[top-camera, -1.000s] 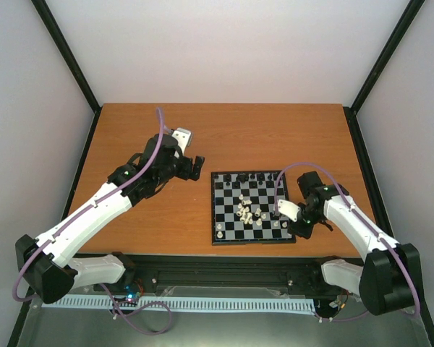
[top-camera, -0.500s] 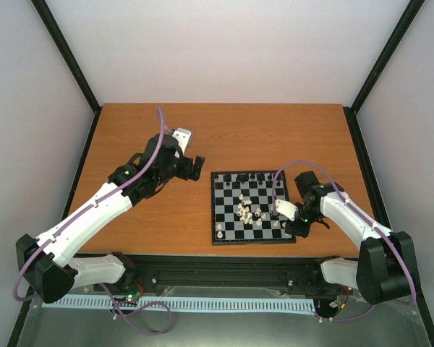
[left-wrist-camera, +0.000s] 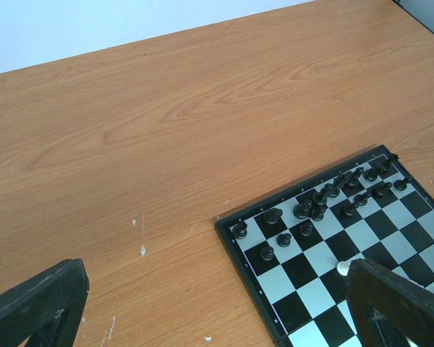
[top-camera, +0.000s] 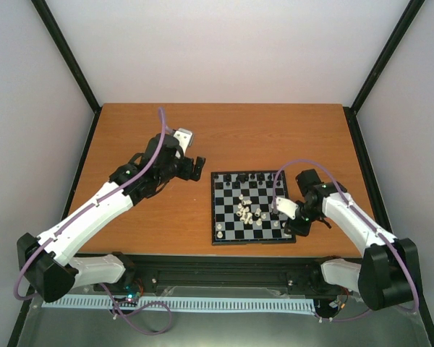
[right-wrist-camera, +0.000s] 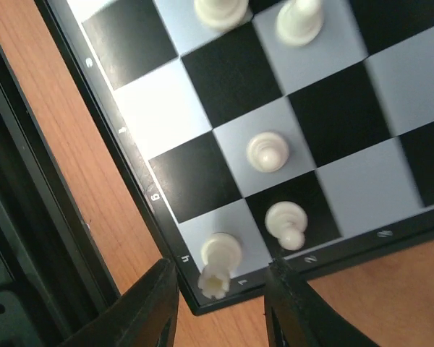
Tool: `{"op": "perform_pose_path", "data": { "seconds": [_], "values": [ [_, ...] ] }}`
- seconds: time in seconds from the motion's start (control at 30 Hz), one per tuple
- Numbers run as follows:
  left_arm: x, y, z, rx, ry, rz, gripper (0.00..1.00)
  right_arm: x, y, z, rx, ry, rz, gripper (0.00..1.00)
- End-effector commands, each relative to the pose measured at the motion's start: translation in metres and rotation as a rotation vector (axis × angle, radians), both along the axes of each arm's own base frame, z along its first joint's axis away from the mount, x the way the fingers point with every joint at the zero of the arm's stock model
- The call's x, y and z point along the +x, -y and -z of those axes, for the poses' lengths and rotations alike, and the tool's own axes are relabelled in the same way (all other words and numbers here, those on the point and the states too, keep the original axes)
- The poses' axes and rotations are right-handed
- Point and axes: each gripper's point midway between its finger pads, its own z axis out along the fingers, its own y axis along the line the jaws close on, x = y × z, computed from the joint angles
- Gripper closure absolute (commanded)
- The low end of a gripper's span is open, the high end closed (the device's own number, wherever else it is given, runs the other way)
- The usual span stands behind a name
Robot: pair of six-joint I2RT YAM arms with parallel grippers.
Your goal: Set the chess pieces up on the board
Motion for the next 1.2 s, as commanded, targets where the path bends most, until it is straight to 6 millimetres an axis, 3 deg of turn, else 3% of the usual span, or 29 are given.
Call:
{"op": "perform_pose_path", "data": {
  "seconds": [0.0, 0.17, 0.33, 0.43, 0.53, 0.67, 0.8, 1.07, 1.17],
  "values": [
    [0.006, 0.005, -0.010, -0.013, 0.013, 0.013, 0.00, 0.021, -0.014, -0.044, 0.081, 0.104, 0.033, 0.66],
    [0.004, 0.010, -0.007, -0.017, -0.001, 0.044, 0.00, 0.047, -0.036, -0.070, 0.206, 0.119, 0.142, 0.67],
    [-0.002, 0.020, -0.005, -0.029, -0.011, 0.110, 0.01, 0.075, -0.043, -0.084, 0.240, 0.159, 0.224, 0.67],
    [-0.008, 0.037, 0.006, -0.042, -0.059, 0.205, 0.11, 0.083, -0.049, -0.099, 0.289, 0.174, 0.258, 0.66],
    [-0.012, 0.059, 0.030, -0.045, -0.163, 0.297, 0.19, 0.088, -0.053, -0.110, 0.334, 0.221, 0.278, 0.66],
    [-0.024, 0.083, 0.056, -0.001, -0.239, 0.386, 0.24, 0.077, -0.056, -0.105, 0.375, 0.215, 0.248, 0.66],
    [-0.027, 0.089, 0.071, 0.078, -0.260, 0.382, 0.20, 0.058, -0.067, -0.108, 0.438, 0.189, 0.158, 0.66],
    [-0.018, 0.077, 0.067, 0.125, -0.233, 0.317, 0.10, 0.042, -0.087, -0.055, 0.228, 0.157, 0.003, 0.66],
    [-0.016, 0.074, 0.066, 0.116, -0.240, 0.303, 0.09, 0.042, -0.089, -0.045, 0.180, 0.155, -0.015, 0.66]
  ]
}}
